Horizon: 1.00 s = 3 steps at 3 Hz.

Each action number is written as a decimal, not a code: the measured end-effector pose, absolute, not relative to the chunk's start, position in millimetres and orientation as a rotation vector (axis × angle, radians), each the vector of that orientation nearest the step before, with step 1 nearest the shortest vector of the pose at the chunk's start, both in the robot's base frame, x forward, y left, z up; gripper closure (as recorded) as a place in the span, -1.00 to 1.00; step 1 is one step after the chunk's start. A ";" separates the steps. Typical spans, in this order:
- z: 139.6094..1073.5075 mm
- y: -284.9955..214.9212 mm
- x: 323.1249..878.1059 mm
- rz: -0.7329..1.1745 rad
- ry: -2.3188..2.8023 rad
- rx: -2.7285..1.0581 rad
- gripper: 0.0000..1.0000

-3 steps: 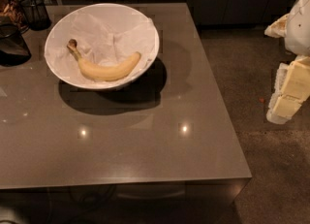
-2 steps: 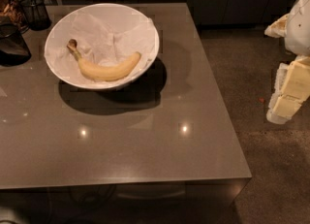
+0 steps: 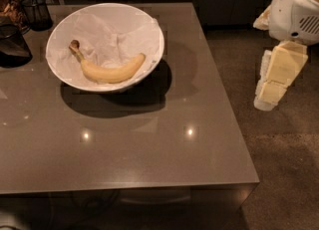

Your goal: Pick banana from white bowl

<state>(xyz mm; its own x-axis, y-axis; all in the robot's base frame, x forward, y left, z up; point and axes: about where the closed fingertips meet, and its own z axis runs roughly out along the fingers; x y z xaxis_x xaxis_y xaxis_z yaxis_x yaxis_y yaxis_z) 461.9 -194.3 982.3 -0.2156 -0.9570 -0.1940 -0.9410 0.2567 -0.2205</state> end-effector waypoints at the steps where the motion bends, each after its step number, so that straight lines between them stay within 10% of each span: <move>1: 994.0 -156.1 494.2 -0.084 2.164 -1.848 -1.00; 3: 999.2 -131.6 524.5 -0.093 2.097 -1.857 -1.00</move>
Offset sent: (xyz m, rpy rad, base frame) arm 0.0231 0.0274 0.0074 -0.0193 0.0121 0.0664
